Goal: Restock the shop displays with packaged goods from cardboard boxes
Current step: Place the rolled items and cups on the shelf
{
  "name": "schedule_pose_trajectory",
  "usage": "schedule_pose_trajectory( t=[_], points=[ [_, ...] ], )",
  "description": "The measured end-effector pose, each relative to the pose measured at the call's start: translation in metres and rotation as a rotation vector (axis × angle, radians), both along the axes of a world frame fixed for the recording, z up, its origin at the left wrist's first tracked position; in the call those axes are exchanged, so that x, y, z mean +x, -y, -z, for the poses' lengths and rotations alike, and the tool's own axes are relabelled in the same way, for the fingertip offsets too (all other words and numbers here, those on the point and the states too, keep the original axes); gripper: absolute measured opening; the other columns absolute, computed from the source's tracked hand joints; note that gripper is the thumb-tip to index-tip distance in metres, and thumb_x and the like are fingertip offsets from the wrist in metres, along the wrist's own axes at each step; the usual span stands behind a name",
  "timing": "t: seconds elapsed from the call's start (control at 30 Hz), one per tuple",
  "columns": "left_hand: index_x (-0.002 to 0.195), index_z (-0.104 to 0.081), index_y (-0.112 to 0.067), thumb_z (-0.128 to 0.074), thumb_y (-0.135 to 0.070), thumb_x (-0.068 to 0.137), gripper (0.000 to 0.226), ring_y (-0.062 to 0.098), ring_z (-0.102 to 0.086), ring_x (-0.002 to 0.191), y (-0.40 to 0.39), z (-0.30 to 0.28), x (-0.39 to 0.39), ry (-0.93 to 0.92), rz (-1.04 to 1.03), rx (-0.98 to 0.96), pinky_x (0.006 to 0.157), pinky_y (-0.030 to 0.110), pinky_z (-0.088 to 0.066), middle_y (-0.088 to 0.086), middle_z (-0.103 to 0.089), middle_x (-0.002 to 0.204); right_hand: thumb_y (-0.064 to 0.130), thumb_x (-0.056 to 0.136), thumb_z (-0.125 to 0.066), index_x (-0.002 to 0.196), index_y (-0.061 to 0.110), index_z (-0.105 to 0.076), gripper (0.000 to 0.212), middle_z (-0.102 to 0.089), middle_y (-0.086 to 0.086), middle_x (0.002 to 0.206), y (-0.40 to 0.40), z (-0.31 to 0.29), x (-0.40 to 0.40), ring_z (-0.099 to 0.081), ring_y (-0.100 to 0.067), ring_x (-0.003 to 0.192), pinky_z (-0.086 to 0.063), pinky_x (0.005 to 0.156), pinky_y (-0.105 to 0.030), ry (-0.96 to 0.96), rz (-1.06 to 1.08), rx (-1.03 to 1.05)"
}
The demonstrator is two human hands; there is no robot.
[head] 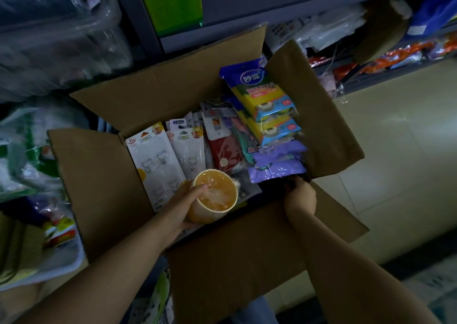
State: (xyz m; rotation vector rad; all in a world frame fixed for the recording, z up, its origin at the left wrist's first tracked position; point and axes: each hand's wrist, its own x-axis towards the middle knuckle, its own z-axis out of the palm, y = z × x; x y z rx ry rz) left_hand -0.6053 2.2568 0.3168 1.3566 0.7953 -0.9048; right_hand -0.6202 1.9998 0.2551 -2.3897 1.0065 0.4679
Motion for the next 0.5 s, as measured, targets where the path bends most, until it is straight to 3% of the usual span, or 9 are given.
schedule_pose_trajectory(
  t=[0.13, 0.27, 0.4, 0.5],
  points=[
    [0.113, -0.050, -0.036, -0.059, -0.040, 0.085, 0.030, 0.020, -0.050, 0.098, -0.004, 0.004, -0.004, -0.026, -0.040, -0.045, 0.098, 0.054, -0.044, -0.002, -0.052, 0.109, 0.011, 0.095, -0.051, 0.111, 0.012, -0.066, 0.023, -0.062, -0.016, 0.112, 0.002, -0.003, -0.007, -0.057, -0.033, 0.102, -0.043, 0.084, -0.034, 0.115, 0.075, 0.086],
    [0.114, -0.051, -0.036, -0.065, -0.046, 0.065, 0.052, 0.029, -0.047, 0.113, -0.007, 0.002, -0.005, -0.023, -0.037, -0.067, 0.101, 0.058, -0.041, 0.003, -0.051, 0.115, 0.014, 0.095, -0.054, 0.106, 0.010, -0.066, 0.016, -0.057, -0.008, 0.104, 0.004, -0.025, -0.018, -0.053, -0.021, 0.093, -0.034, 0.081, -0.023, 0.286, 0.018, 0.111],
    [0.106, -0.053, -0.037, -0.065, -0.046, 0.063, 0.046, 0.032, -0.044, 0.122, -0.012, -0.006, -0.006, -0.006, -0.066, -0.110, 0.100, 0.059, -0.041, 0.008, -0.048, 0.128, 0.013, 0.094, -0.056, 0.102, 0.009, -0.063, 0.012, -0.056, -0.001, 0.100, 0.002, -0.049, -0.039, -0.051, -0.013, 0.091, -0.034, 0.080, -0.019, 0.422, -0.043, 0.110],
    [0.104, -0.055, -0.037, -0.067, -0.048, 0.061, 0.046, 0.034, -0.044, 0.123, -0.020, -0.013, -0.007, -0.006, -0.094, -0.137, 0.095, 0.059, -0.045, 0.011, -0.045, 0.133, 0.015, 0.094, -0.056, 0.104, 0.014, -0.061, 0.011, -0.054, 0.000, 0.100, -0.002, -0.072, -0.049, -0.050, -0.011, 0.089, -0.036, 0.079, -0.020, 0.419, -0.119, 0.122]
  ],
)
